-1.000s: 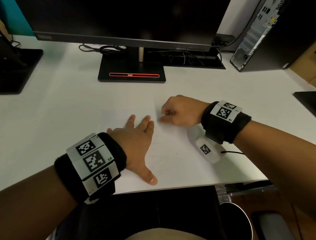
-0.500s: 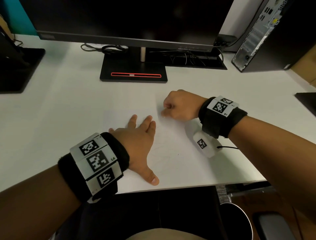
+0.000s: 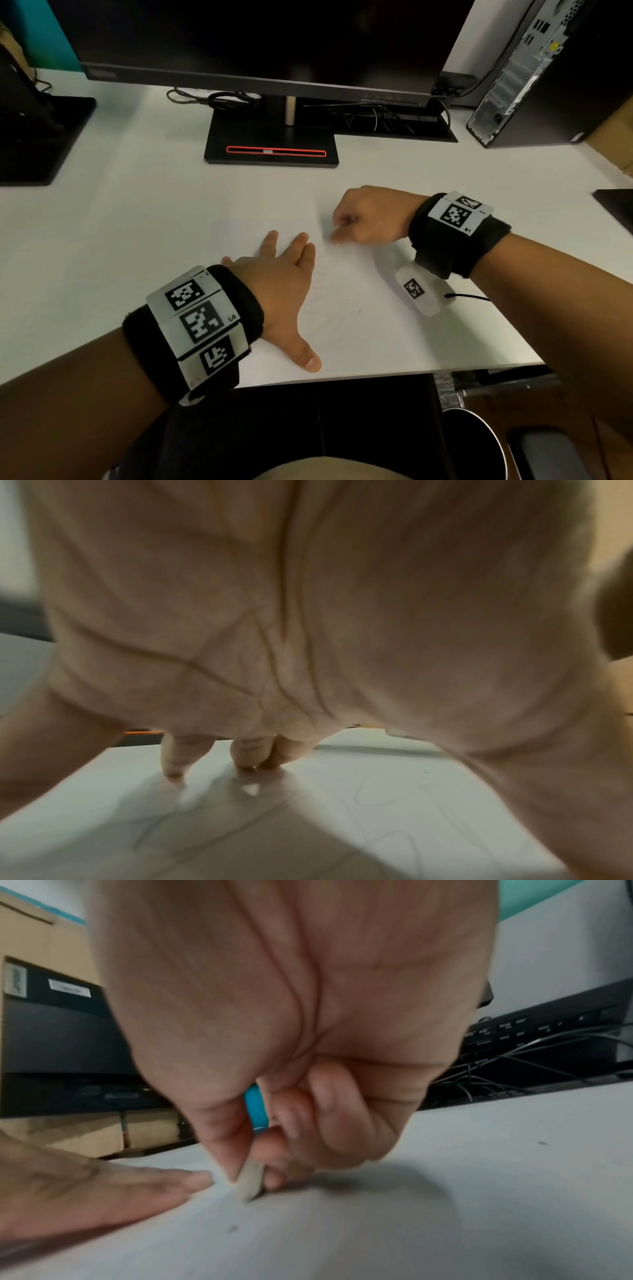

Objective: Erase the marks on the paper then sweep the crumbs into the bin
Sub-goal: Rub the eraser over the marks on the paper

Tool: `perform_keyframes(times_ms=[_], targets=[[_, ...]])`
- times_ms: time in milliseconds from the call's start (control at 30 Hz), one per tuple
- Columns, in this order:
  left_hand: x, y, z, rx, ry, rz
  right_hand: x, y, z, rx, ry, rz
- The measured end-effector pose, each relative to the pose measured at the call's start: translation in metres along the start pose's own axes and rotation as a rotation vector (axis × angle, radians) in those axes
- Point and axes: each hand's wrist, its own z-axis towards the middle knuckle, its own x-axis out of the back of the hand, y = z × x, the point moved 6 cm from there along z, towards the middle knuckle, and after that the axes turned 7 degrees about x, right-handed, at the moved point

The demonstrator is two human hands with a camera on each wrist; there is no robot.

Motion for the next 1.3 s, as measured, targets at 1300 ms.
perform_keyframes(times_ms=[1300], targets=[[0.001, 0.000, 0.001, -0.001, 0.014, 0.008, -0.008, -0.018, 0.010, 0.089, 0.001, -0.024]])
